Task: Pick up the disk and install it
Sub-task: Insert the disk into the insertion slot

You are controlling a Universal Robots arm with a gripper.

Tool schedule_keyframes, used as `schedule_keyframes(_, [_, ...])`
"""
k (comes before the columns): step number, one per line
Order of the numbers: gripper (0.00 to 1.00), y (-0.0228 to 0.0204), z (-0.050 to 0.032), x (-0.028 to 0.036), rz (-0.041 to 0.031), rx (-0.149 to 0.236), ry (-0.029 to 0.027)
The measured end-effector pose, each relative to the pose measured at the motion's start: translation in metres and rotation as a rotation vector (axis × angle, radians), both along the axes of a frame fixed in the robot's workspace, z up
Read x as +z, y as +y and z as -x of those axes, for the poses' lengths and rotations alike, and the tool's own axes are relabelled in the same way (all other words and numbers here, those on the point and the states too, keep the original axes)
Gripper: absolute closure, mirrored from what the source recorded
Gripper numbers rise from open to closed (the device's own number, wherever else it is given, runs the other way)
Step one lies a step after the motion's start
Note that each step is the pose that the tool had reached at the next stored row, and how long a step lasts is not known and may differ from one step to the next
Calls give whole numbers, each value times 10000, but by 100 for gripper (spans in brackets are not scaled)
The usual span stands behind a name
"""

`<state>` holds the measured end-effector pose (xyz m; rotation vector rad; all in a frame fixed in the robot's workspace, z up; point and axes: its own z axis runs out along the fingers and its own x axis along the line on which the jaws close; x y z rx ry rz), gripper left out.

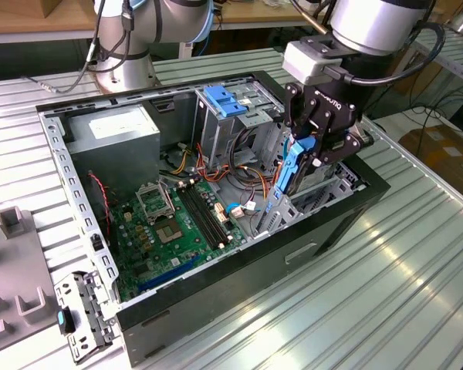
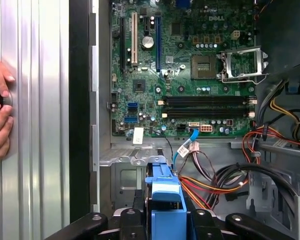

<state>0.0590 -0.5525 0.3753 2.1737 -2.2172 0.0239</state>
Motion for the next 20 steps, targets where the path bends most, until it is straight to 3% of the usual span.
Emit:
schedule_keyframes(6, [63,-3,-1,-94,1,0,1])
schedule_keyframes(13, [63,-3,-2,-105,-3,0,-1])
schedule_keyframes(14, [57,-3,-2,-105,1,0,0])
schedule_keyframes(15, [88,-3,-2,-106,1,0,0])
schedule_keyframes(20, [89,-3,-1,-108,1,0,0])
